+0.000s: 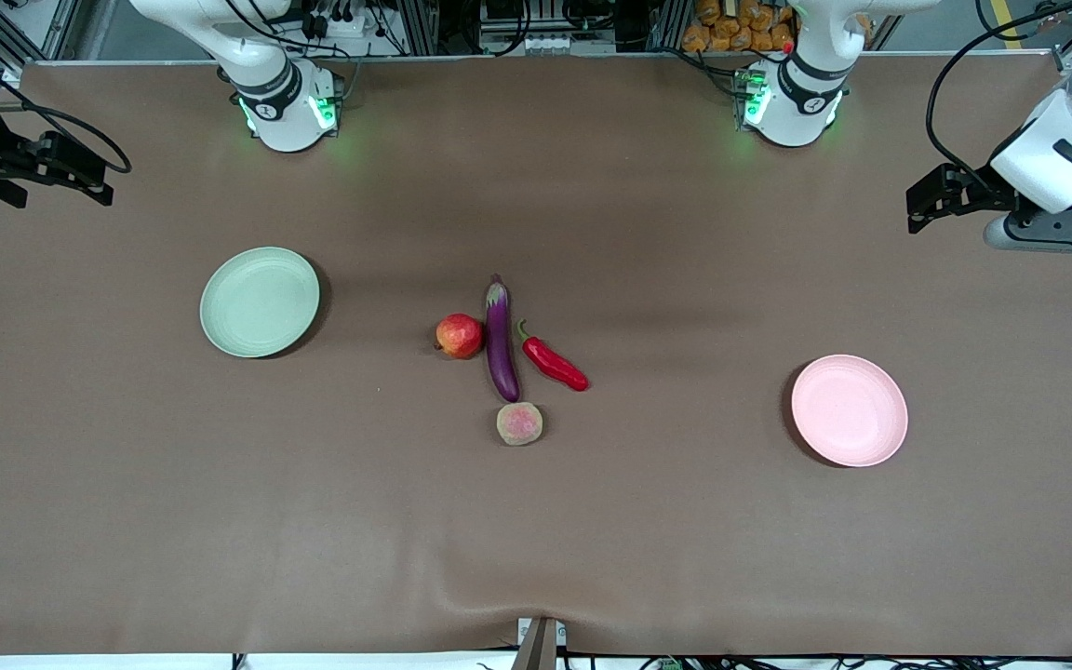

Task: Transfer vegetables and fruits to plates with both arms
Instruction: 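Reach the left gripper toward the purple eggplant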

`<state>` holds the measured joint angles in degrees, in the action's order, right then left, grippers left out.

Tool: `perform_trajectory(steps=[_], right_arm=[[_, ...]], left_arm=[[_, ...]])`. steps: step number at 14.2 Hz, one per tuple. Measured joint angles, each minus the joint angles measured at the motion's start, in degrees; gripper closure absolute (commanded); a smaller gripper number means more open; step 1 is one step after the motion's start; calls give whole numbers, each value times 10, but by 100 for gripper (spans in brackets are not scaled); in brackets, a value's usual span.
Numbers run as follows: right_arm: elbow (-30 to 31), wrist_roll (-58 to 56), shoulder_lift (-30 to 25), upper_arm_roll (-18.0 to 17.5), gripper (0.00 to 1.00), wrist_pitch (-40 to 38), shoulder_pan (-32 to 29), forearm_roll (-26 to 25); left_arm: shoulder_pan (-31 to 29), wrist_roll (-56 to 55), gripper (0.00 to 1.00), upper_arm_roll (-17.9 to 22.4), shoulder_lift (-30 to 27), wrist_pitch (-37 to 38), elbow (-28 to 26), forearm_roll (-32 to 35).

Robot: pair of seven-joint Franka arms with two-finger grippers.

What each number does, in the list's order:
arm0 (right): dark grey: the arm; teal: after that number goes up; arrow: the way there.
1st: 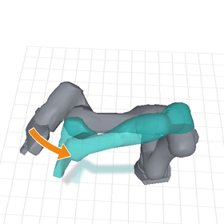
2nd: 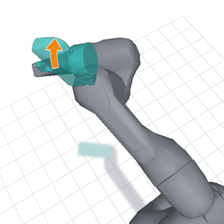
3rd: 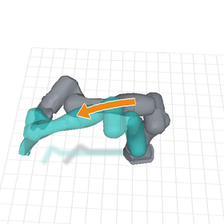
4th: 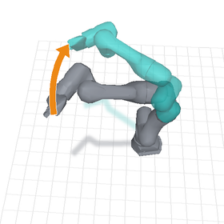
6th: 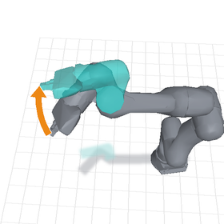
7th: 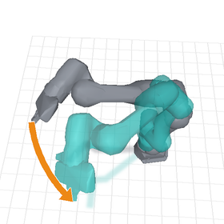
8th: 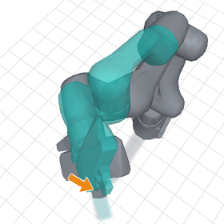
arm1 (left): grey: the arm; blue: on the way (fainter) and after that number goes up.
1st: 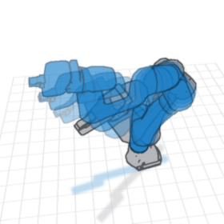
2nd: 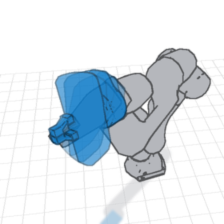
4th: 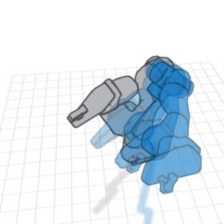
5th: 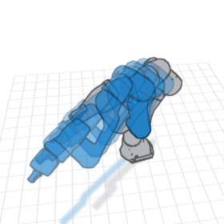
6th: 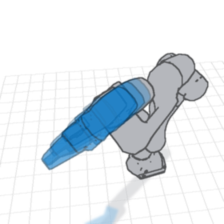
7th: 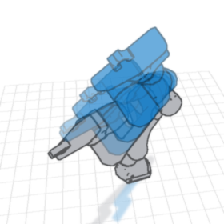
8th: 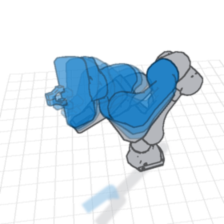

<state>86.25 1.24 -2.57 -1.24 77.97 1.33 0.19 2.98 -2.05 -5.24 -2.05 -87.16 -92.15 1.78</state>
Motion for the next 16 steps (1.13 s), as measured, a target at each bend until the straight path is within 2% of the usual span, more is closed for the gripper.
perform_trajectory(steps=[4, 7, 13, 16], right_arm=[[0, 0, 0, 0, 0, 0, 0, 1], [-1, 0, 0, 1, 0, 0, -1, 2], [-1, 0, 0, 1, 0, 0, -6, 2], [-1, 0, 0, -33, 0, 0, -31, 2]], left_arm=[[-1, 1, 0, -1, 1, 0, 5, 0], [6, -7, 0, -13, 27, 1, 29, -2], [76, -232, 0, -31, 122, 1, 98, -45], [138, -331, 0, -33, 170, -24, 127, -47]])
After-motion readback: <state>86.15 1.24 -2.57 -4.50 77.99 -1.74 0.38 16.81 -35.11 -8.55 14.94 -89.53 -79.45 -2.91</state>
